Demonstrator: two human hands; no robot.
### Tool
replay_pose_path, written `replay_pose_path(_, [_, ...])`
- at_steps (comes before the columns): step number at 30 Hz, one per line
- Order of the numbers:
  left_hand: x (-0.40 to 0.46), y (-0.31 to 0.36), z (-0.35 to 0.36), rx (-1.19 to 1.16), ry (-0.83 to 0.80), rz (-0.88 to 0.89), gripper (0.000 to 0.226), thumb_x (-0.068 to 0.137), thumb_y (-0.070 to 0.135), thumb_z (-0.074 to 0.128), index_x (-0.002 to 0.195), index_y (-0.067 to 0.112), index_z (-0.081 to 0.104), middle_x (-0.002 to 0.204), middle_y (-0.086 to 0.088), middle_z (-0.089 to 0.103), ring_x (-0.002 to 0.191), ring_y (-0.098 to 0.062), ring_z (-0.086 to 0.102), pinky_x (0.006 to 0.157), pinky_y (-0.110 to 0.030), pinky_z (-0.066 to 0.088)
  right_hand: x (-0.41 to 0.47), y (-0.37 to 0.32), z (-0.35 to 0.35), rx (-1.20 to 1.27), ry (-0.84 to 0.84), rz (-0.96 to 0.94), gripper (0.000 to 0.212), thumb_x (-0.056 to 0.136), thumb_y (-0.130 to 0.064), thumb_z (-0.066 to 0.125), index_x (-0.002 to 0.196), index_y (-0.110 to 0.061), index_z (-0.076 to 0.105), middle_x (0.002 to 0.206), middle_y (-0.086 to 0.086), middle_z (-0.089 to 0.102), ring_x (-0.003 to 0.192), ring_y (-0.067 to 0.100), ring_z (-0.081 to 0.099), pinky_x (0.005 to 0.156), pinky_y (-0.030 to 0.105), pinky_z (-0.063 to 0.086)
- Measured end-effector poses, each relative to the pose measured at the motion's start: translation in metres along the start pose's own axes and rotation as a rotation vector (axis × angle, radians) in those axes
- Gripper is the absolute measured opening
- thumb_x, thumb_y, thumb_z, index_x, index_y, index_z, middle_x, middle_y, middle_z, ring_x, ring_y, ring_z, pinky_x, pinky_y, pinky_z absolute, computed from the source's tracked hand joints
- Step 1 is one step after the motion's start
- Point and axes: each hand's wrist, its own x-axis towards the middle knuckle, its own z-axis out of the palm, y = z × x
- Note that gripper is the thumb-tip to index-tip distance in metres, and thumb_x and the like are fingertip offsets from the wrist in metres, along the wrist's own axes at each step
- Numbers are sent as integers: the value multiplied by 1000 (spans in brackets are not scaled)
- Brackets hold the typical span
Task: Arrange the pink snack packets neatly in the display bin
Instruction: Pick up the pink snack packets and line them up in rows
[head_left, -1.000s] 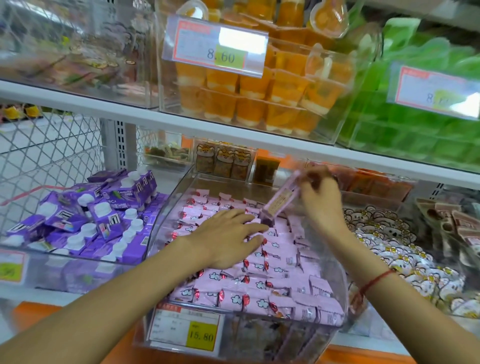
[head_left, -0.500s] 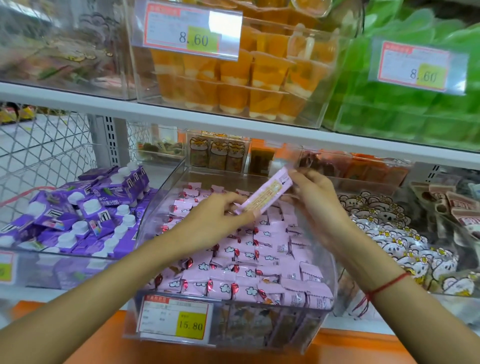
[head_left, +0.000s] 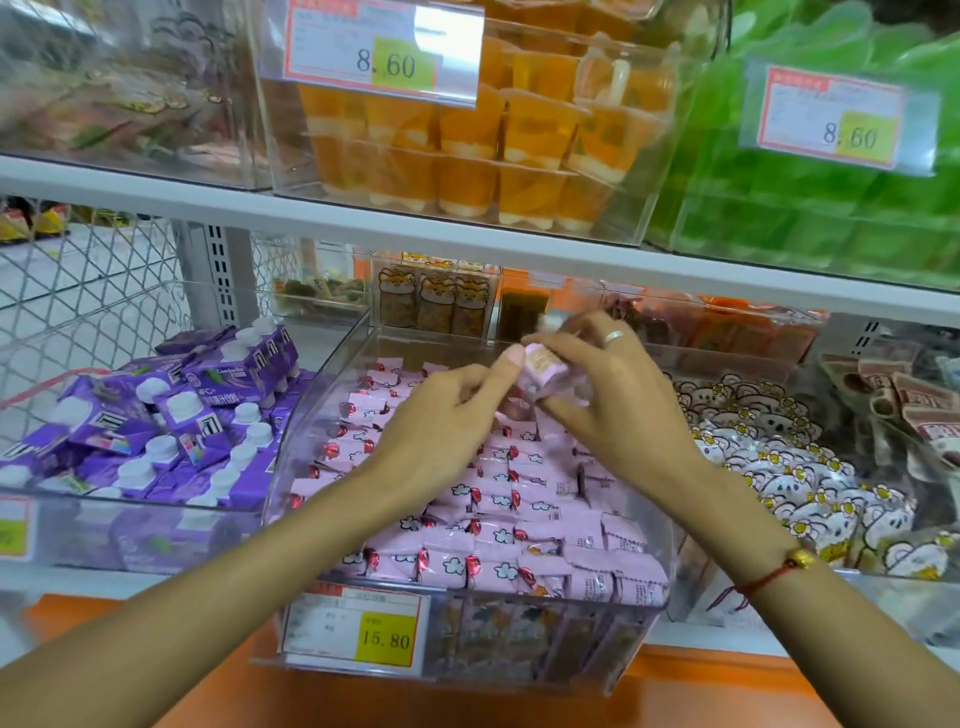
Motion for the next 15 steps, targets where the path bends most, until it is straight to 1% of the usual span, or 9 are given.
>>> replay_pose_path(1, [3, -2, -2, 121, -10, 36, 53, 88, 65, 29, 106, 30, 65, 95, 10, 71, 87, -9, 65, 82, -31, 50, 2, 5, -1, 23, 8, 53, 44, 77, -25, 74, 119, -25, 63, 113, 4, 53, 103, 18, 48, 73, 30, 45])
replay_pose_path(3, [12, -8, -7, 382, -45, 125, 36, 97, 48, 38, 122, 31, 59, 117, 10, 65, 106, -11, 58, 90, -37, 48, 7, 14, -3, 92, 6, 164, 41, 77, -29, 75, 117, -19, 66, 108, 10, 57, 99, 25, 53, 77, 32, 46])
replay_pose_path(5, [21, -15, -9, 620, -128, 204, 35, 99, 33, 43, 133, 31, 52, 134, 6, 55, 120, -17, 50, 96, -39, 45, 13, 21, -3, 173, -12, 248, 37, 78, -34, 74, 107, -11, 69, 100, 13, 64, 93, 27, 58, 73, 32, 46])
replay_pose_path(7, [25, -25, -8, 783, -244, 233, 40, 99, 33, 39, 139, 32, 45, 144, 5, 45, 130, -19, 41, 104, -37, 36, 17, 23, 1, 297, -28, 312, 24, 81, -33, 72, 90, -11, 68, 85, 5, 68, 78, 13, 62, 64, 26, 45])
replay_pose_path(9, [26, -34, -9, 851, -340, 217, 43, 101, 40, 31, 143, 33, 38, 150, 6, 36, 136, -17, 32, 108, -34, 24, 19, 21, 6, 434, -53, 396, 19, 85, -30, 68, 78, -15, 59, 74, -5, 63, 66, -1, 57, 62, 20, 43])
replay_pose_path(10, [26, -38, -10, 851, -365, 200, 44, 101, 42, 28, 144, 34, 35, 151, 6, 34, 137, -17, 30, 109, -33, 23, 21, 21, 9, 519, -70, 448, 18, 86, -28, 67, 78, -17, 56, 75, -4, 63, 70, 2, 60, 68, 23, 47])
replay_pose_path(12, [27, -43, -10, 845, -368, 195, 45, 101, 45, 27, 144, 35, 34, 151, 7, 34, 136, -17, 31, 108, -33, 23, 24, 22, 15, 634, -91, 517, 16, 89, -22, 64, 80, -20, 52, 86, 0, 67, 83, 18, 68, 81, 41, 54])
replay_pose_path(13, [27, -45, -10, 849, -362, 204, 45, 101, 45, 27, 144, 36, 34, 151, 8, 34, 135, -17, 32, 107, -33, 23, 26, 22, 17, 638, -103, 520, 16, 89, -20, 64, 82, -20, 49, 89, 0, 67, 85, 21, 68, 84, 43, 54])
replay_pose_path(15, [27, -46, -10, 850, -354, 214, 45, 101, 45, 27, 144, 36, 34, 150, 8, 35, 134, -18, 32, 107, -34, 24, 30, 25, 21, 561, -164, 479, 20, 90, -17, 62, 97, -19, 44, 92, 2, 67, 80, 14, 67, 81, 32, 56])
